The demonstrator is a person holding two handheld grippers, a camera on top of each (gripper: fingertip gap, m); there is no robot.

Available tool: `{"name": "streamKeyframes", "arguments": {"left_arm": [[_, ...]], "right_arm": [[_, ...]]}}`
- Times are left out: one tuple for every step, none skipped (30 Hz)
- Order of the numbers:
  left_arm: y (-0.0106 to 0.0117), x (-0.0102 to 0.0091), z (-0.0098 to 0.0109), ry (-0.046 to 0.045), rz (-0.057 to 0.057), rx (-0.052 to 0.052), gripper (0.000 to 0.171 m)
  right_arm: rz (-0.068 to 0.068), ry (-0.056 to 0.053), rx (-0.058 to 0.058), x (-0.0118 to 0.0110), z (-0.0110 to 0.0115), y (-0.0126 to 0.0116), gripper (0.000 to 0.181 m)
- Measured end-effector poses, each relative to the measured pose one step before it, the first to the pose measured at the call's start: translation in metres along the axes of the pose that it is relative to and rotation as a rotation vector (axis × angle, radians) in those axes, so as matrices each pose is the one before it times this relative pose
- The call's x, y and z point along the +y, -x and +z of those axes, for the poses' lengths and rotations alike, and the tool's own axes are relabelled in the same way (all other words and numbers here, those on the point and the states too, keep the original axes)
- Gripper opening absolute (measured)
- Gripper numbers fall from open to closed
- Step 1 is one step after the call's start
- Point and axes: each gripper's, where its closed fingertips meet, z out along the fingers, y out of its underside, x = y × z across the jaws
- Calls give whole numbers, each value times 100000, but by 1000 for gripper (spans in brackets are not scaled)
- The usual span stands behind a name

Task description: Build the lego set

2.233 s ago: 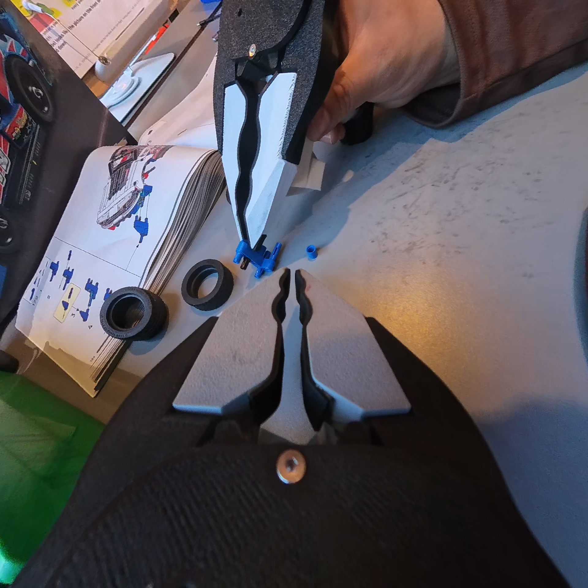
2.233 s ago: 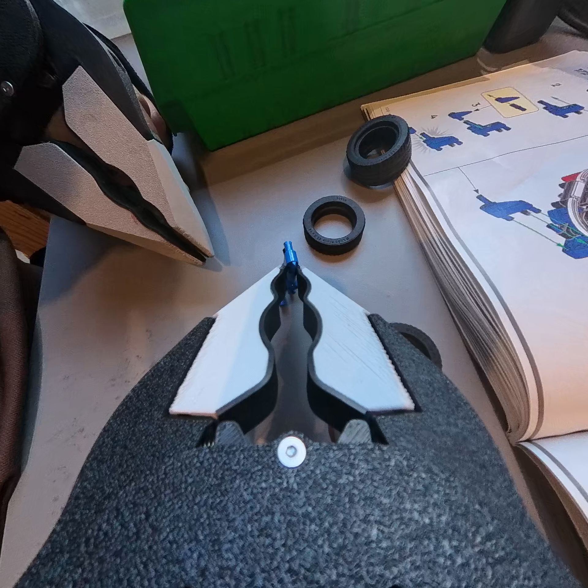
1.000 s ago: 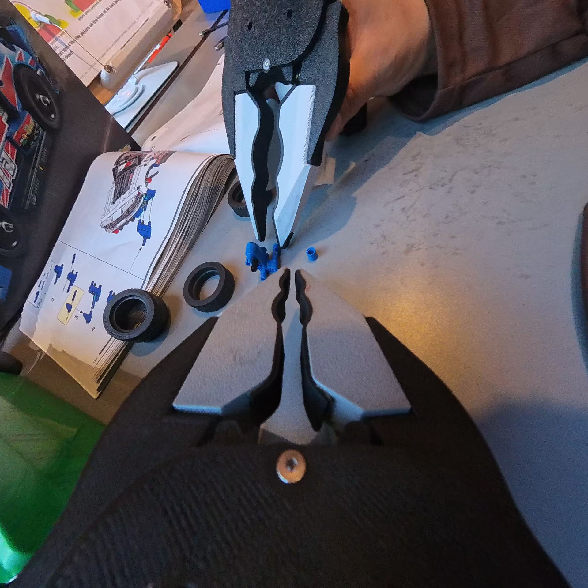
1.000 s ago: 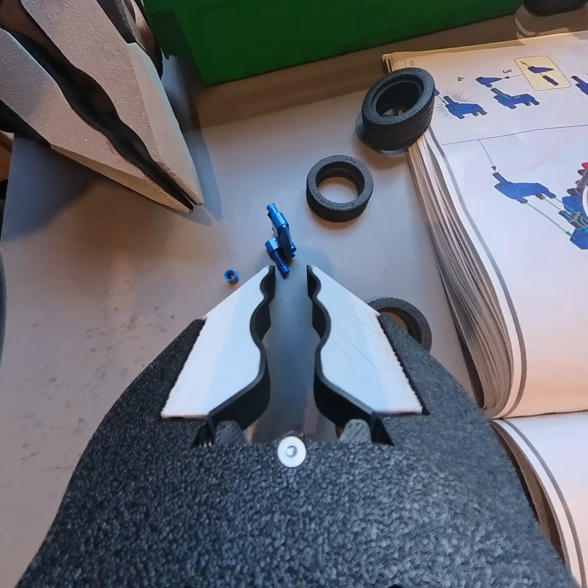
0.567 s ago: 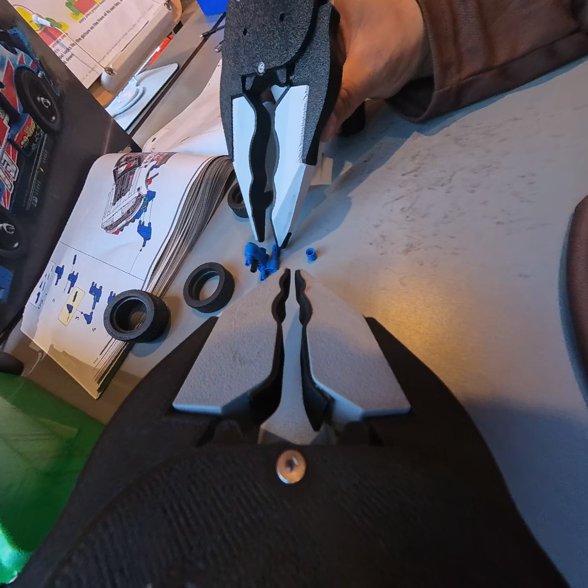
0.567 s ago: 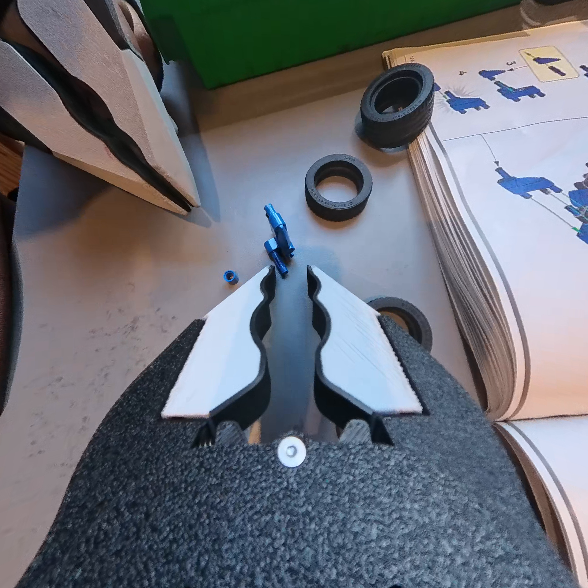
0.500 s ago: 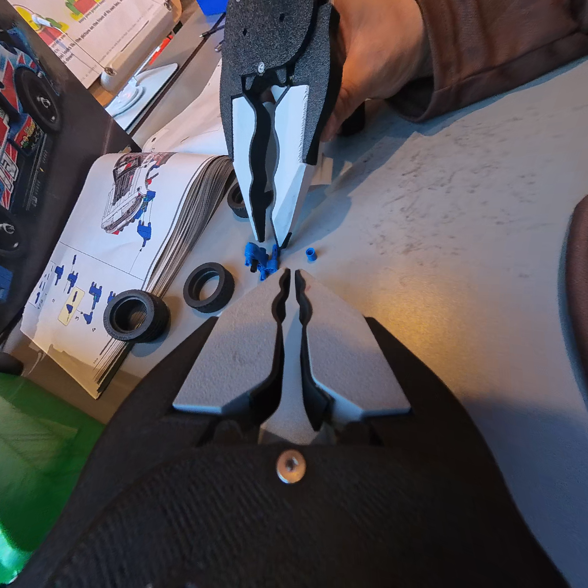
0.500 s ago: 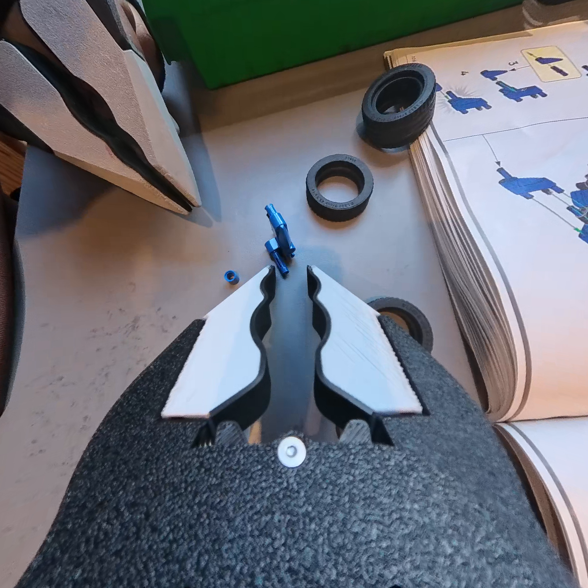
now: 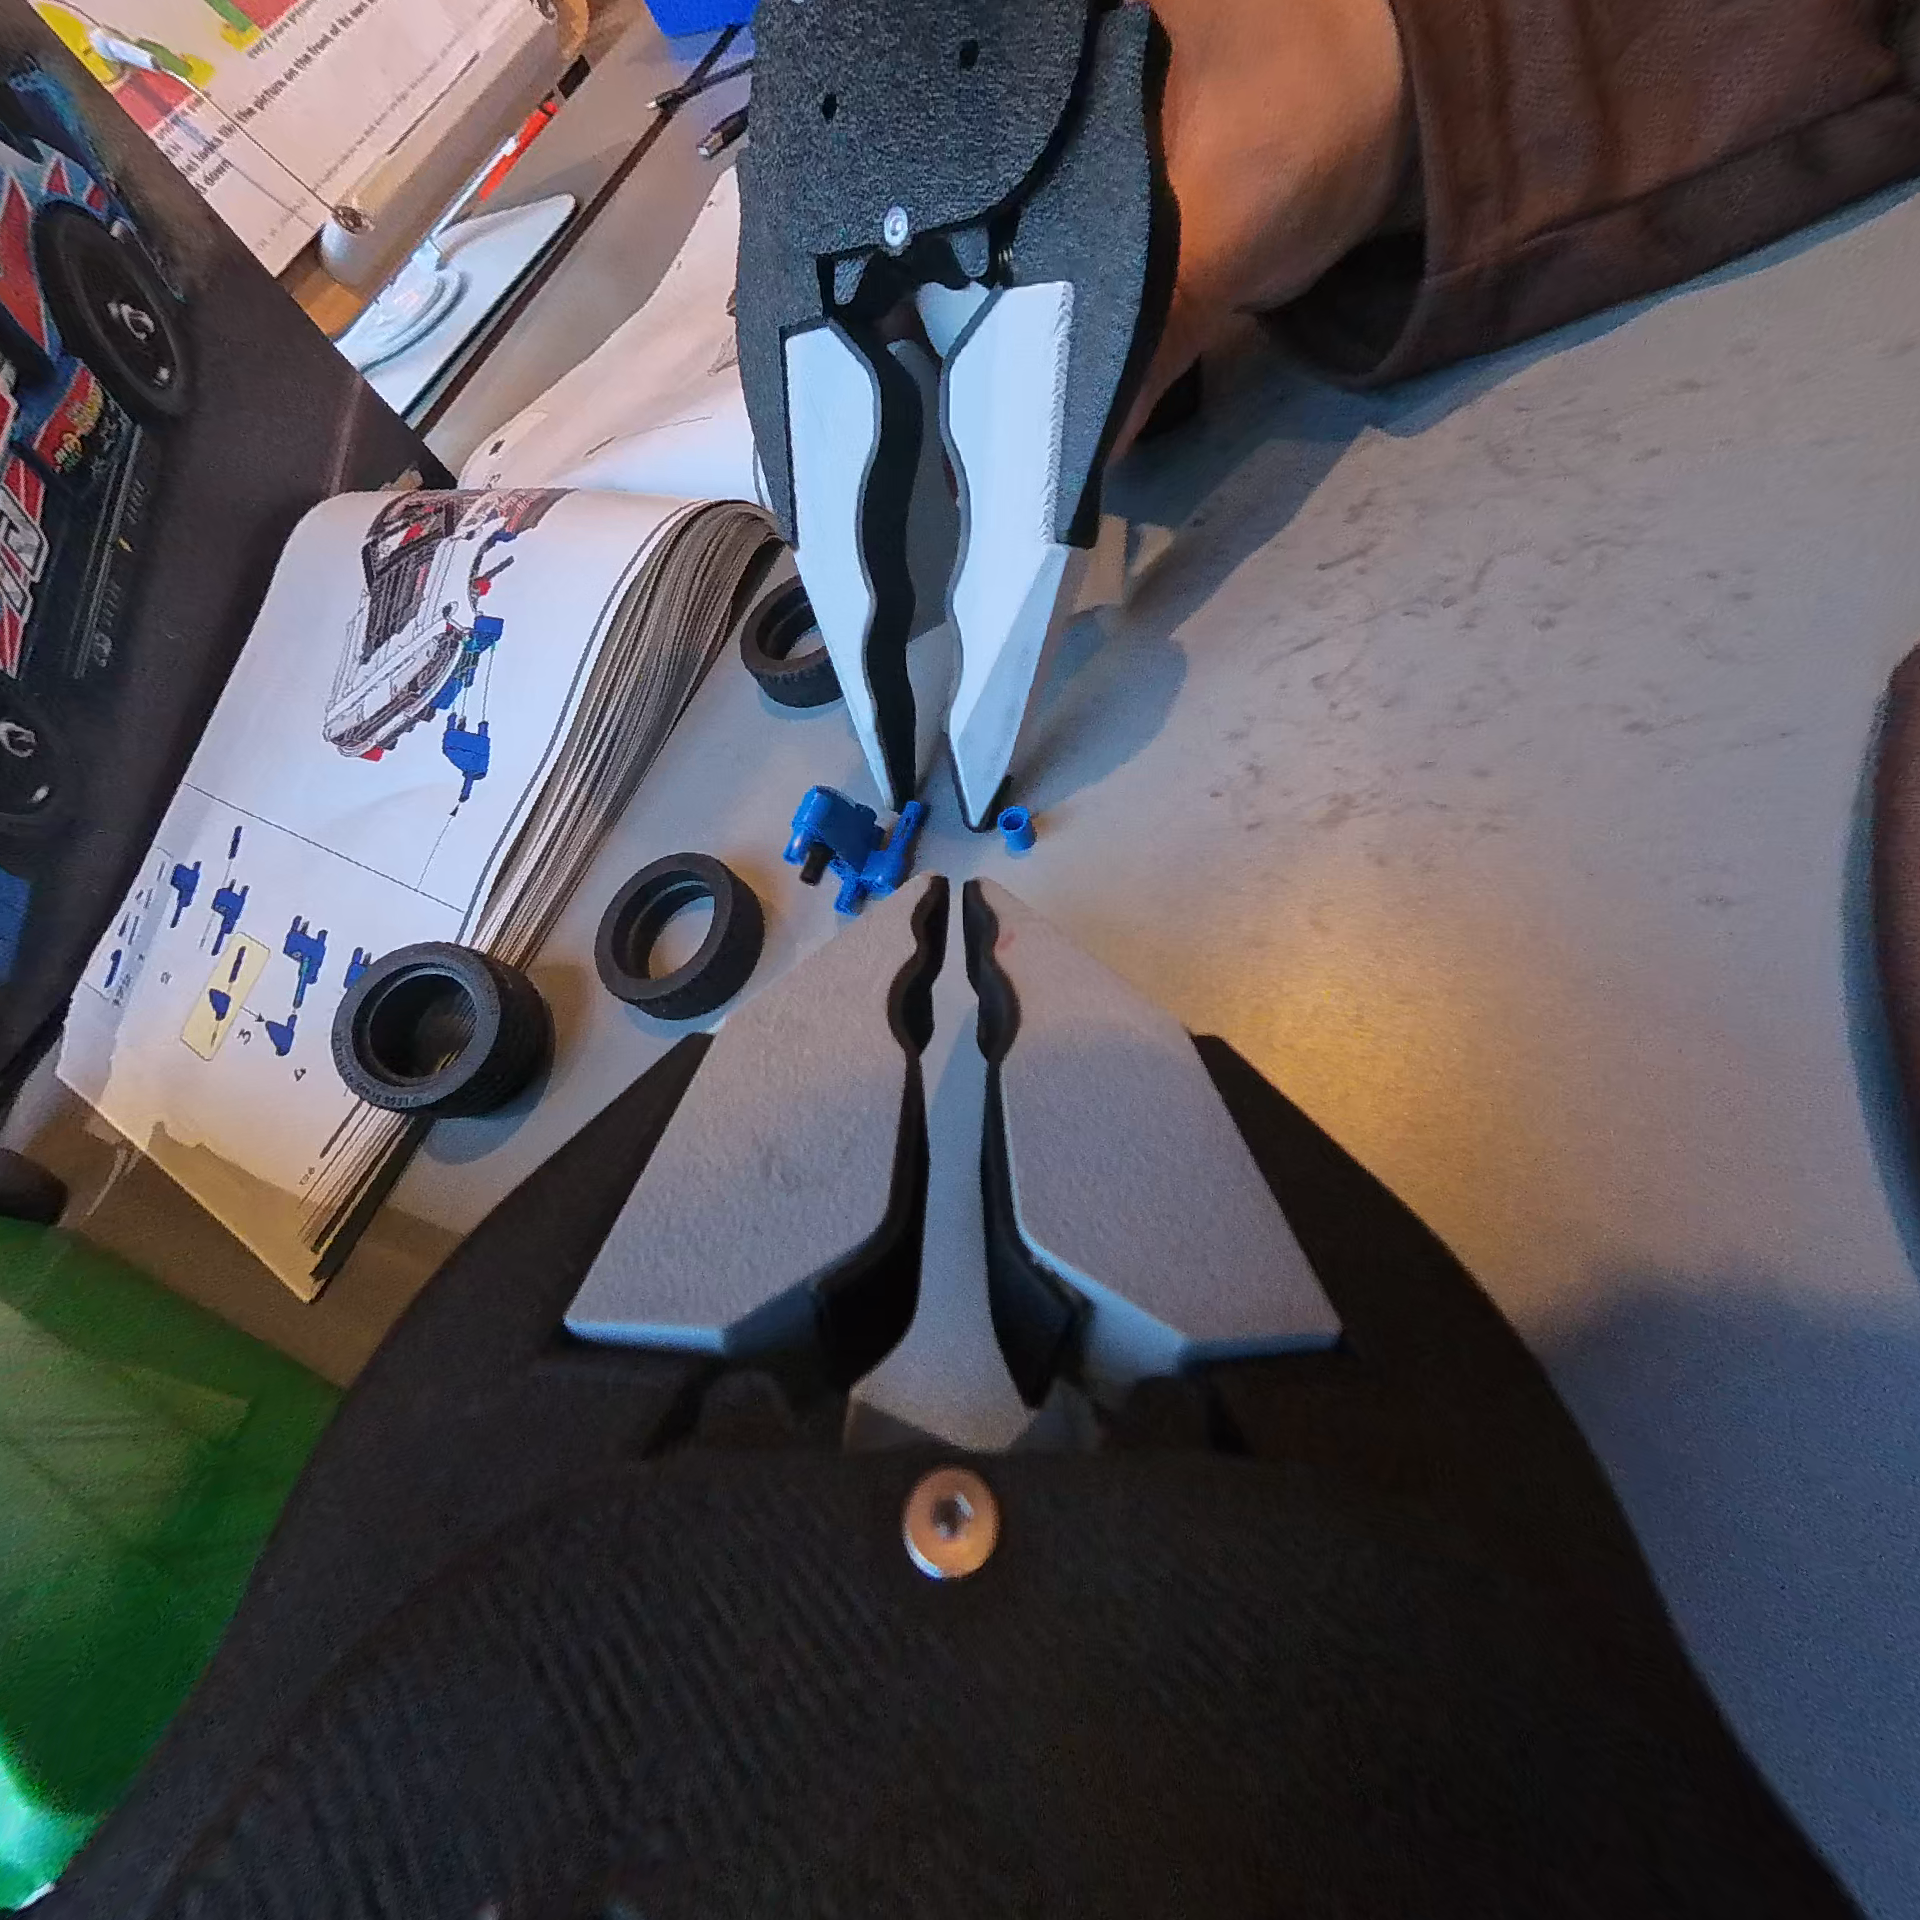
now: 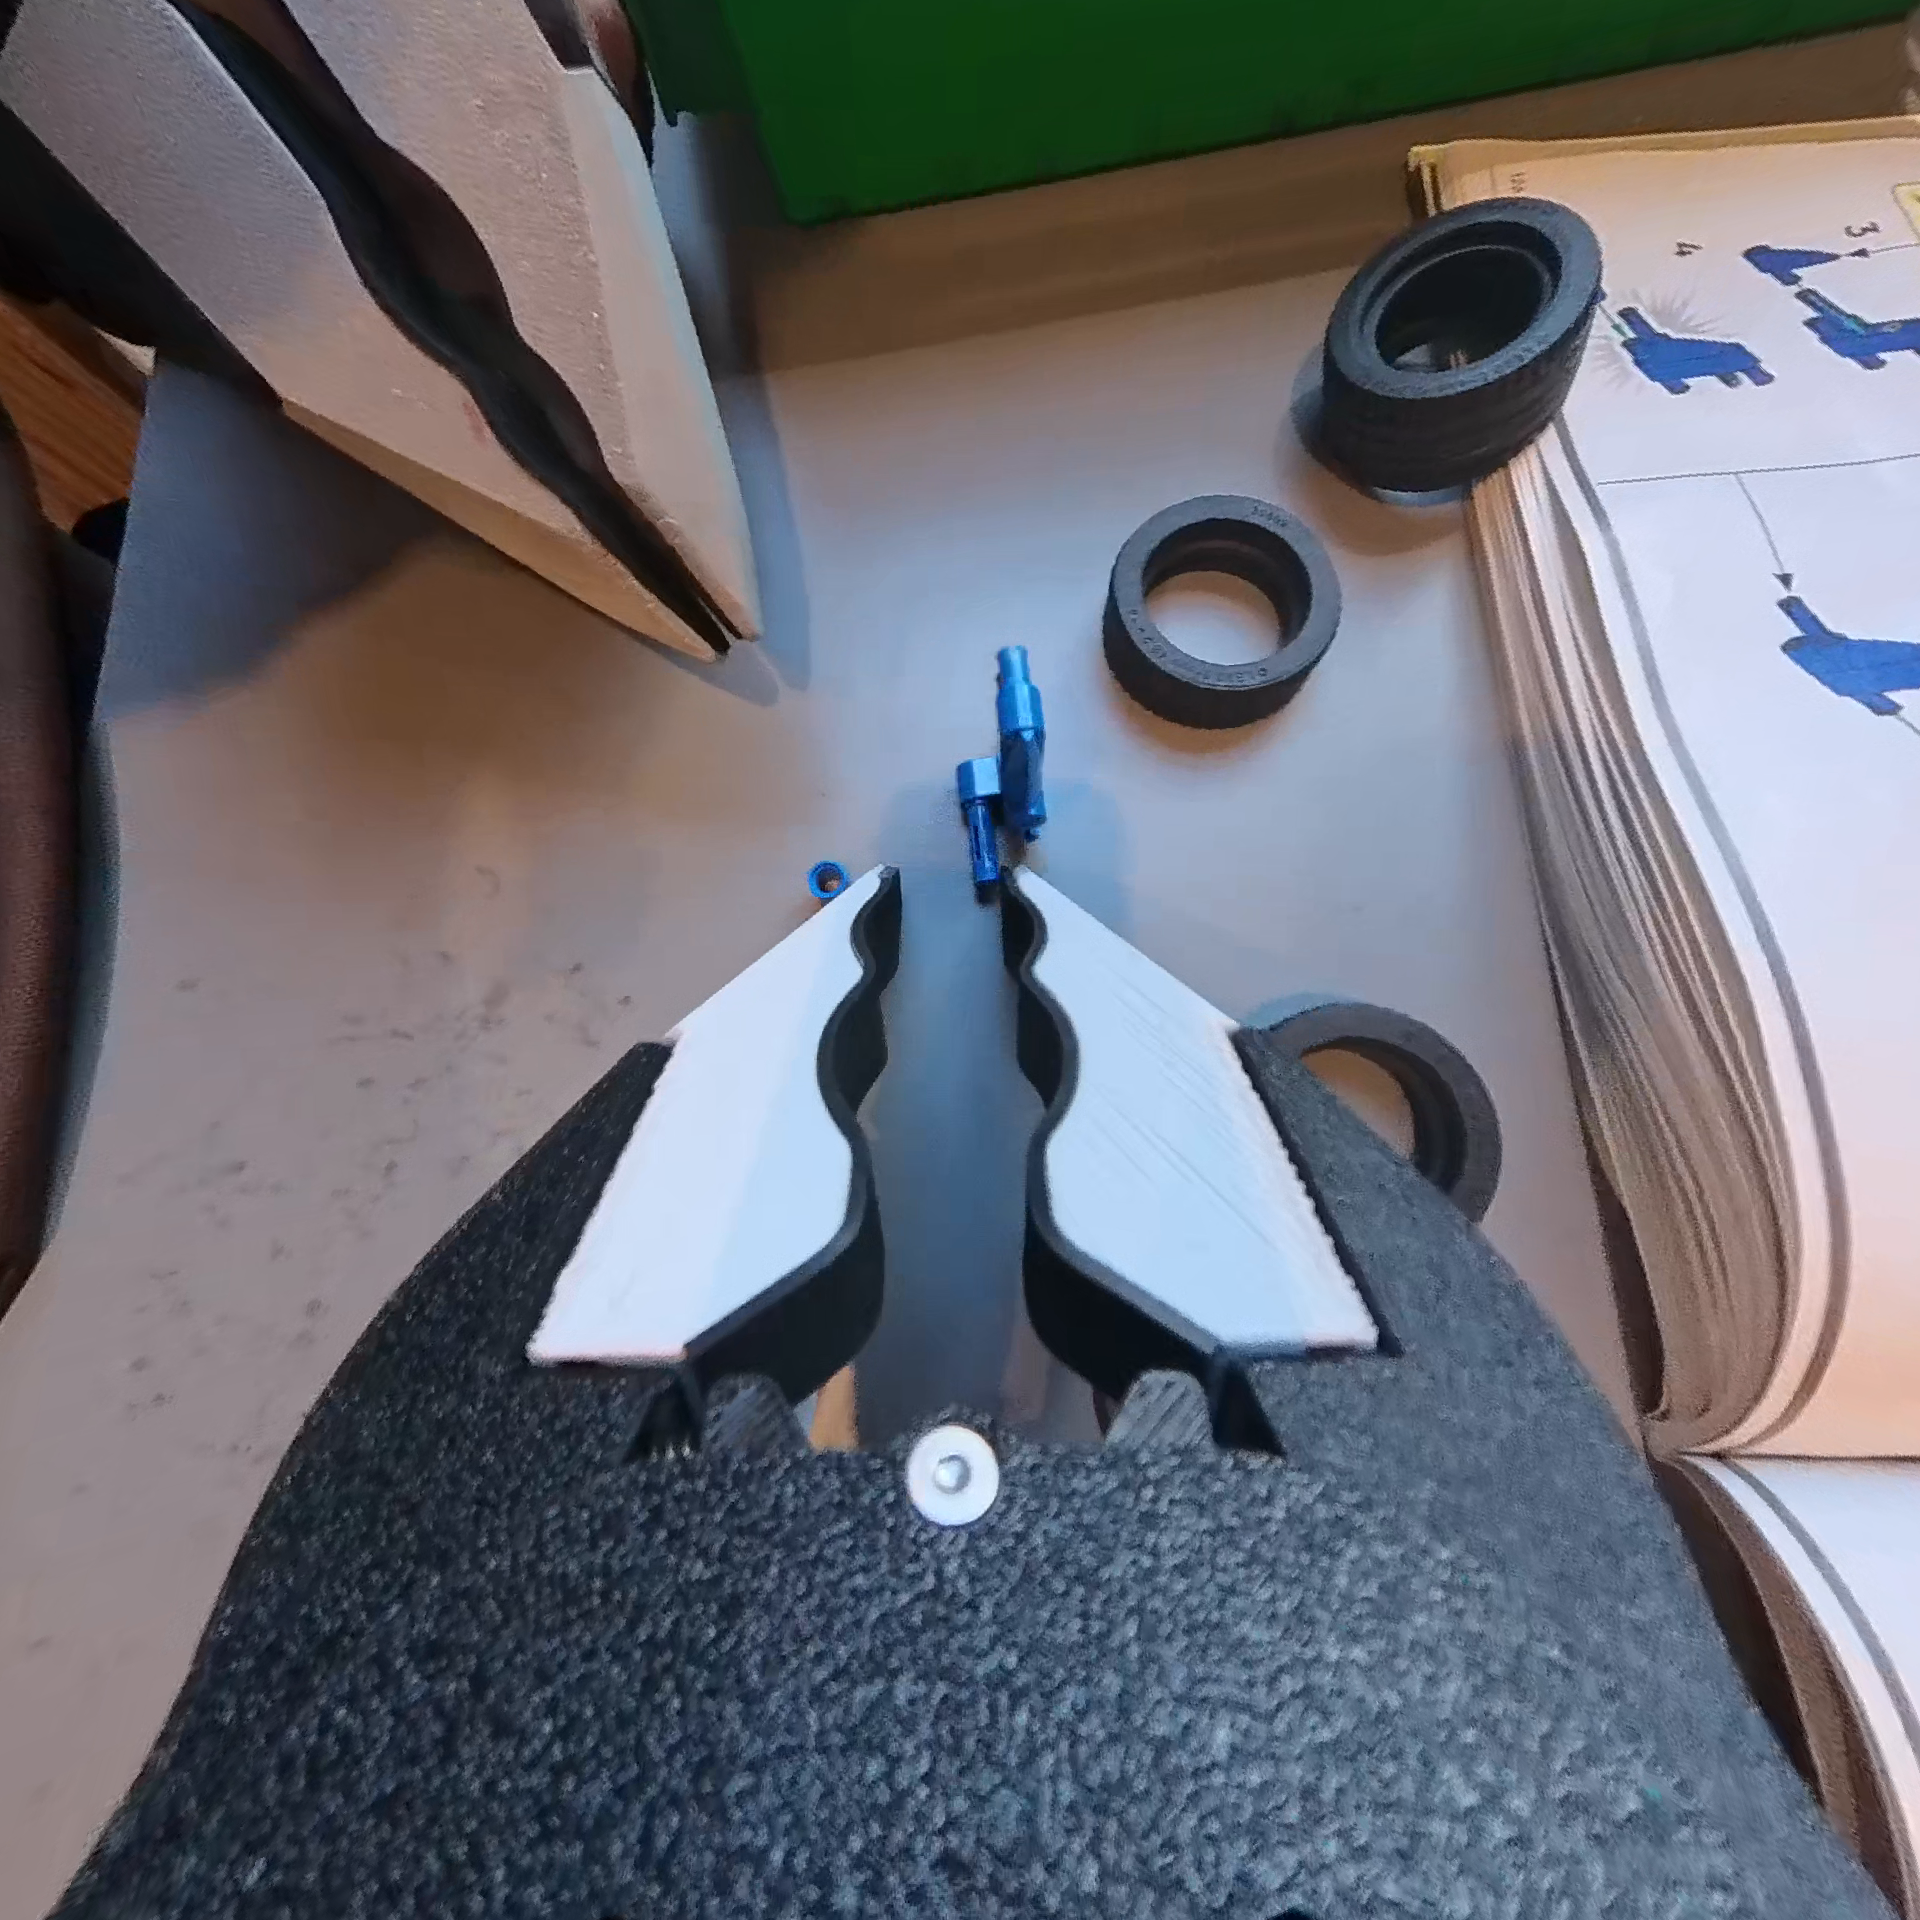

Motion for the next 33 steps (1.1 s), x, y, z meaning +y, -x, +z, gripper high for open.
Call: {"name": "streamKeyframes", "arguments": {"left_arm": [[-17,31,17,182,173,-13,0],[-2,4,4,92,42,5,0],[4,-3,2,-58,-56,6,0],[12,-17,-15,-134,-159,33,0],[18,-17,-15,-170,-209,29,0],[12,-19,-14,-148,-159,33,0],[4,1,-7,-53,-32,-16,0],[-11,-14,-7,-45,199,-63,0],[-18,0,10,31,290,-104,0],[-22,27,12,160,243,-38,0],[-24,17,14,175,176,-4,0],[-9,9,17,129,135,42,0],[-24,12,17,103,145,40,0],[-36,14,9,164,301,59,0],[-80,30,41,290,644,113,0],[-94,42,50,448,935,10,0],[-62,55,71,608,988,-183,0],[-80,59,82,659,934,-140,0],[1,51,82,634,644,-510,0],[133,-36,50,201,-229,-1356,0],[135,-260,-22,-966,-1901,-1378,0],[-177,-450,-84,-1847,-2816,816,0],[-307,-471,-40,-1778,-2679,1255,0],[-201,-369,27,-1123,-2085,40,1],[-90,-127,123,286,-1126,-877,2],[-68,138,168,1849,-335,-1064,3],[-27,276,151,2454,17,-1114,3],[16,258,103,2042,365,-1455,3],[6,176,47,1399,695,-1237,3],[-75,156,7,1165,373,-538,3],[-68,161,-3,1178,-287,-302,3],[9,141,-26,947,-660,-643,3],[-23,86,-57,584,-751,-326,3]], "right_arm": [[-487,-15,-397,-11,18,109,19],[-255,-187,-351,-20,-18,79,18],[84,-167,-33,-24,-17,3,18],[189,-241,-119,-16,-20,-2,18],[173,-480,-180,-52,-44,4,17],[337,-683,-96,-75,-69,-19,17],[529,-833,-236,-78,-84,-25,17],[638,-1107,-174,-119,-112,-49,17],[703,-1463,-129,-171,-151,-60,17],[802,-1859,15,-213,-193,-71,17],[907,-2587,524,-321,-290,-142,18],[646,-3534,600,-457,-398,-119,18],[34,-4222,594,-583,-469,-76,18],[-422,-3960,1438,-603,-513,-170,18],[-606,-2863,2169,-493,-463,-284,17],[-754,-1628,1581,-351,-374,-205,17],[-869,-402,698,-162,-247,-52,17],[-896,704,329,47,-113,25,18],[-937,1398,-333,209,10,159,19],[-945,1808,-1657,353,107,379,21],[-659,2357,-2870,499,193,536,22],[-255,2823,-2788,587,240,482,22],[-156,3026,-2682,620,261,476,22],[-245,2989,-2487,567,273,469,21],[-519,2363,-788,428,254,255,21],[-898,1164,65,142,201,189,20],[-889,201,-622,-94,153,323,20],[-470,-76,-528,-195,147,285,20],[-58,285,671,-139,157,94,19],[-74,1040,1197,3,178,-18,19],[-583,1284,814,48,176,51,19],[-789,697,1056,-19,146,24,19],[-475,171,692,-92,129,55,19]]}}
